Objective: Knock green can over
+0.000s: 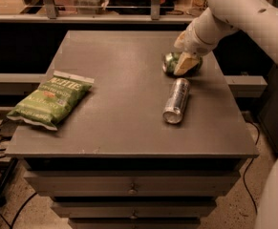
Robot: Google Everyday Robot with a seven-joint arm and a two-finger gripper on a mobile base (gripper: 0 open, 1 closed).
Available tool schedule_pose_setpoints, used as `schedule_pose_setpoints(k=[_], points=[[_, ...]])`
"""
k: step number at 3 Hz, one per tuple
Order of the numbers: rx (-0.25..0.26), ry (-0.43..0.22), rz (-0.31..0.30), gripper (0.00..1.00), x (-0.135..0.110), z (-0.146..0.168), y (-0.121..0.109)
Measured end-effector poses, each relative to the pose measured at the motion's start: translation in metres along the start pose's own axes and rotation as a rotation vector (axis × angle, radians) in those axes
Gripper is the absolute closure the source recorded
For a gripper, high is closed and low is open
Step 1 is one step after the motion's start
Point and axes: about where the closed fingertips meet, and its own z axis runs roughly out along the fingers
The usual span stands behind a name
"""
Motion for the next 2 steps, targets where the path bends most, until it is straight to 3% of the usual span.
schedule_pose_setpoints(k=[2], points=[[-0.01, -0.001, -0.003, 0.0, -0.0014, 0.0019, 0.0023]])
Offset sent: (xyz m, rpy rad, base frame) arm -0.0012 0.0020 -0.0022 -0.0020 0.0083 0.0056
